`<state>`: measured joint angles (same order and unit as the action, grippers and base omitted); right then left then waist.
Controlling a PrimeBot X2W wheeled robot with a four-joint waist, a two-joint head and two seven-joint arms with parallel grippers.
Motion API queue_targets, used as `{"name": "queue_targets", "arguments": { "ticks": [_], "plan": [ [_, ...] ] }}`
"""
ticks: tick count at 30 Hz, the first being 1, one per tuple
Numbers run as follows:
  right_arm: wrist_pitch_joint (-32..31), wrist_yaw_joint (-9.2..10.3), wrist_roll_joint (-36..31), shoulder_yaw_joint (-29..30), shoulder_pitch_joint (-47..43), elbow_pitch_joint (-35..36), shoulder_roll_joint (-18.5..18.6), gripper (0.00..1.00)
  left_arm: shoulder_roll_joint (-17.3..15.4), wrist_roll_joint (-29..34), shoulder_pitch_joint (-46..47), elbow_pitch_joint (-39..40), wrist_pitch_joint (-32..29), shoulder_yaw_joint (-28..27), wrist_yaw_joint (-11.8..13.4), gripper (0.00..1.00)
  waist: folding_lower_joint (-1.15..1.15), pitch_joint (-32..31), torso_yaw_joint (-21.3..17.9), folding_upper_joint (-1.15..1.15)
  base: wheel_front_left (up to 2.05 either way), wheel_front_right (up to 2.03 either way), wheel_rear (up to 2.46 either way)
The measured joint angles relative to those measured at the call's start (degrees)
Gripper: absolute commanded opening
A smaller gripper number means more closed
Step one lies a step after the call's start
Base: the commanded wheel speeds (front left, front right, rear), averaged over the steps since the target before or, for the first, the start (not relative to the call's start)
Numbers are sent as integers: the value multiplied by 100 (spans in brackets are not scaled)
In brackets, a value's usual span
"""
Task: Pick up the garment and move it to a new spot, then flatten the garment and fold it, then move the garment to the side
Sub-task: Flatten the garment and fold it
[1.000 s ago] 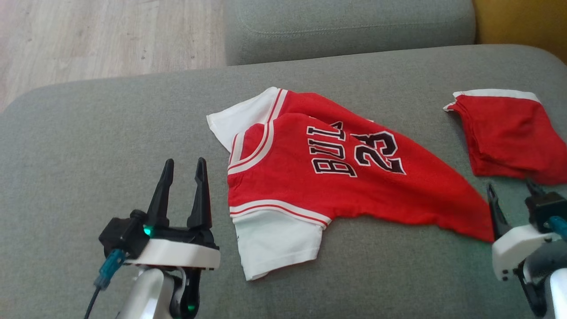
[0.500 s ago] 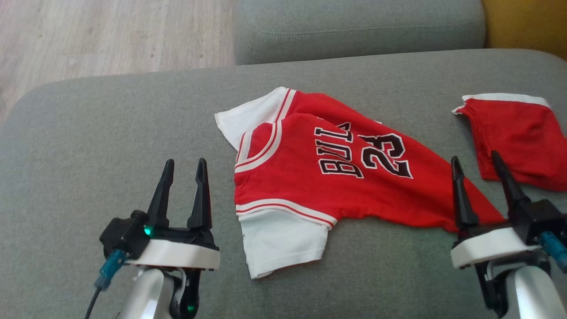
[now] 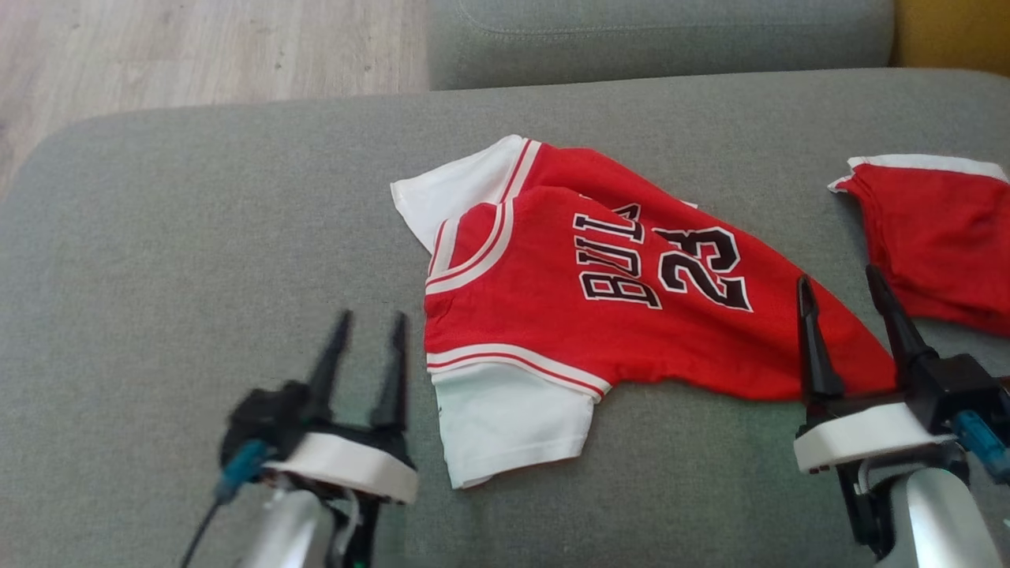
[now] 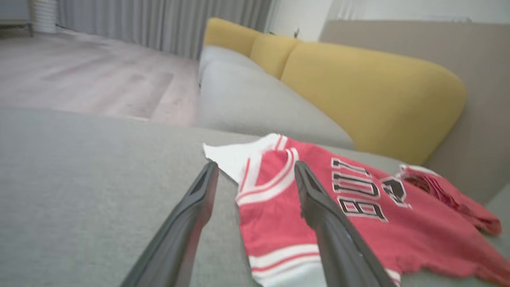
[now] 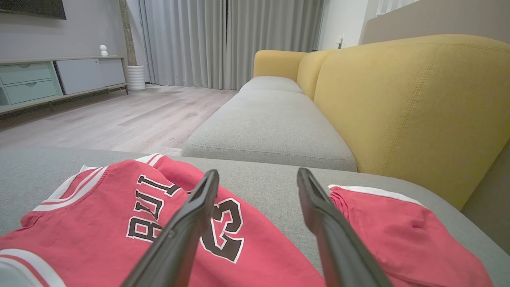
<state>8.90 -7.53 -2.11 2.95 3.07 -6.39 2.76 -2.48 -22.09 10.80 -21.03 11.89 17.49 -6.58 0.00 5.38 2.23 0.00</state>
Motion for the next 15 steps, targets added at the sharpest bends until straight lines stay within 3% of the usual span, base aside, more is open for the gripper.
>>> {"name": "queue_targets", "arguments": {
  "ticks": [8,15],
  "plan": [
    [22,0,3,-63,78,-41,-1,100,1,-55,469,-761,-812,387,14,100,0,202,-161,0,0,0,0],
    [69,0,11,-105,252,-45,-2,100,5,-146,918,-1408,-1243,492,436,100,0,468,-407,0,0,0,0]
  ]
}}
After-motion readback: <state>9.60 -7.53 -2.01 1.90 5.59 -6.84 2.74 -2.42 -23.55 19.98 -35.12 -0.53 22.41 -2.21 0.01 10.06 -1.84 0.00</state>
